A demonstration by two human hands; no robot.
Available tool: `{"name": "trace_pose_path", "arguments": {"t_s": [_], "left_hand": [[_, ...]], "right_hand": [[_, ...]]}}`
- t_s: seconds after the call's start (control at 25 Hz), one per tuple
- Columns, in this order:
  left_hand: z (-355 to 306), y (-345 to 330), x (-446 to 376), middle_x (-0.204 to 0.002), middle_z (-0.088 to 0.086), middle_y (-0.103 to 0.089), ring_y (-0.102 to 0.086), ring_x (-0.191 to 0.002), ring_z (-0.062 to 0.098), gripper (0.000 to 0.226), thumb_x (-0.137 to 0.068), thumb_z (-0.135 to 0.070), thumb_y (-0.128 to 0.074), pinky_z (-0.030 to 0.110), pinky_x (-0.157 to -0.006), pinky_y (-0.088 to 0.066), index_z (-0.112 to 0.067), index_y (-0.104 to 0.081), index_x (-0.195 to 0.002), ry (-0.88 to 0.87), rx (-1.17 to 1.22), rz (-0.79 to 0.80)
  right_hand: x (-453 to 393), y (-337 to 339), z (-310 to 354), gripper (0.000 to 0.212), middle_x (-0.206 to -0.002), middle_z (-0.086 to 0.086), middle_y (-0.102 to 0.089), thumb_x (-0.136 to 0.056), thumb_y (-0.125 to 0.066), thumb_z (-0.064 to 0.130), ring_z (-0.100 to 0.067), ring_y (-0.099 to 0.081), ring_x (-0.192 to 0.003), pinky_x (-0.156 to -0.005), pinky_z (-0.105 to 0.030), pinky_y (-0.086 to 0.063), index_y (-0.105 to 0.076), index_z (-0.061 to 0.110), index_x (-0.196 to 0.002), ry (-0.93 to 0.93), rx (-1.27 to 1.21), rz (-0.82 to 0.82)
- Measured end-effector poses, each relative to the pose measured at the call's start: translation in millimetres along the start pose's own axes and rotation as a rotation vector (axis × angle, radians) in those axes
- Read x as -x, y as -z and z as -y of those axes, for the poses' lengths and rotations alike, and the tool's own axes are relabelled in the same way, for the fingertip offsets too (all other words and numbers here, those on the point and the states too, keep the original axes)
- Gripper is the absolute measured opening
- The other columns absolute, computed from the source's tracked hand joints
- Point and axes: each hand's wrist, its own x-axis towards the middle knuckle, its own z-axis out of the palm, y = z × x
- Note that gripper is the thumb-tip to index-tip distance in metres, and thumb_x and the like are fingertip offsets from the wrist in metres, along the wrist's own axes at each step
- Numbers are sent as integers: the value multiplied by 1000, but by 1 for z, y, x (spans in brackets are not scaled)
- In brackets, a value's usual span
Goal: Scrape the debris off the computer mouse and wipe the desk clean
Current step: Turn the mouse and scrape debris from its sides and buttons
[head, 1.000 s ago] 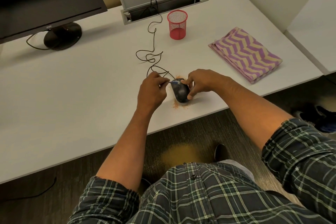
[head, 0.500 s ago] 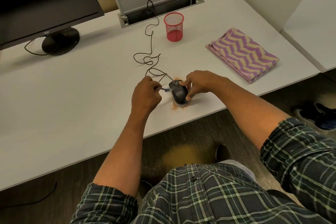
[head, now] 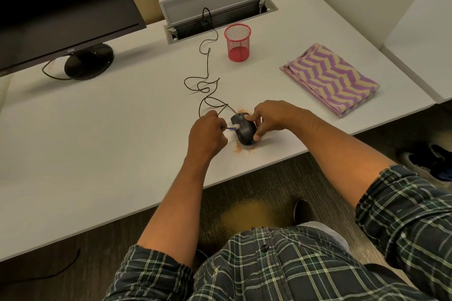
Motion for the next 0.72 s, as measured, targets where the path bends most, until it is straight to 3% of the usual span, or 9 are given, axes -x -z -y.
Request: {"name": "trace_pose_path", "arguments": {"t_s": [0.12,0.36,0.64,0.72], "left_hand": [[7,6,-2,-96,0,-58,-59,-86,22,17,-85,-16,-74,32,-68,-46,-12,-78,-100,69,-10,44],[-3,3,-6,-90,2,-60,-54,-80,16,18,-94,-16,-65,33,-67,-48,-13,-79,-105,14,196,-146],[0,-1,-9,-90,-4,-61,-57,-81,16,18,-88,-12,-68,30,-71,-50,-15,-80,-101,35,169,45],[4,5,-12,-89,-5,-62,-59,-82,17,16,-88,-11,-68,31,-73,-52,-14,-80,-99,48,181,15]], "right_hand": [[2,3,2,74,-108,2,-66,-73,-80,54,-19,-59,-99,-82,-34,-47,-57,28,-138,18,4,1],[3,4,3,73,-107,2,-66,-74,-80,54,-18,-58,-98,-86,-36,-49,-57,27,-138,8,1,17],[4,5,5,72,-111,0,-64,-75,-80,52,-19,-57,-99,-82,-33,-46,-58,25,-138,-4,3,19],[5,5,6,71,-110,0,-64,-75,-80,51,-19,-57,-99,-85,-35,-48,-58,25,-137,-8,-1,22]]}}
